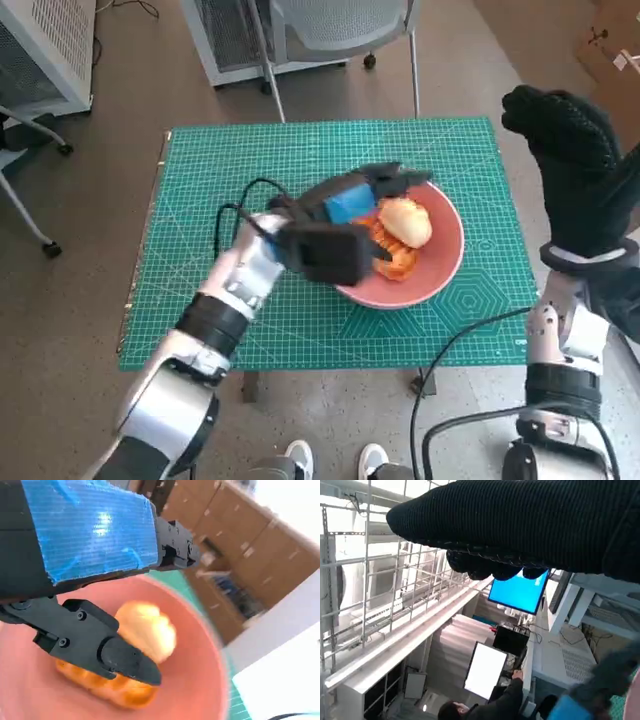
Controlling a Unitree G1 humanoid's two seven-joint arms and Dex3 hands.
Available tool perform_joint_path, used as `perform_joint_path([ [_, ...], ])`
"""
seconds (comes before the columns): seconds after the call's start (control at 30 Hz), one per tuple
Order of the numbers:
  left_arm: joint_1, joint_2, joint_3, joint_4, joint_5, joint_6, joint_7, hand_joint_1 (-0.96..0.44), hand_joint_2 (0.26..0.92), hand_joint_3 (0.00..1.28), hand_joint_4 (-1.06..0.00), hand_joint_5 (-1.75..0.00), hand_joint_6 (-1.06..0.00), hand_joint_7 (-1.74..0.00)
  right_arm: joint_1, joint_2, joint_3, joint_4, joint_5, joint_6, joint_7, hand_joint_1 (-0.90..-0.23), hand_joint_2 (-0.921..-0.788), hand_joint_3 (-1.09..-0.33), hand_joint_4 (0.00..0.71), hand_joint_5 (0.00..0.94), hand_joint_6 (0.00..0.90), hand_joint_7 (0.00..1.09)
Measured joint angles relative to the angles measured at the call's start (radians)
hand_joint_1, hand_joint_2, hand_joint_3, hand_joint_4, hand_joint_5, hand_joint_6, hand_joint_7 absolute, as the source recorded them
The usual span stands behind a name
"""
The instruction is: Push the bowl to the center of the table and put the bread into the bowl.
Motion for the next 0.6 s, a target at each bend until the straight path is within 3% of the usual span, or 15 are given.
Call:
perform_joint_path([
  [0.17, 0.037, 0.018, 0.082, -0.056, -0.120, -0.017, -0.058, -0.74, 0.921, 0.24, 0.00, 0.00, -0.22, -0.03, -0.001, -0.001, 0.000, 0.000, 0.000, 0.004, -0.001, -0.705, -0.921, -0.716, 0.290, 0.002, 0.391, 0.00],
  [0.33, 0.117, 0.033, 0.223, -0.182, -0.328, -0.037, -0.134, -0.78, 0.921, 0.36, 0.00, 0.00, -0.21, -0.02, -0.014, -0.009, 0.003, 0.000, -0.004, 0.023, -0.007, -0.698, -0.921, -0.715, 0.288, 0.001, 0.393, 0.00],
  [0.6, 0.175, 0.069, 0.375, -0.413, -0.520, 0.009, -0.135, -0.76, 0.921, 0.46, 0.00, 0.00, -0.17, -0.01, -0.047, -0.037, -0.003, 0.009, -0.003, 0.052, -0.011, -0.682, -0.921, -0.714, 0.288, 0.002, 0.403, 0.01],
])
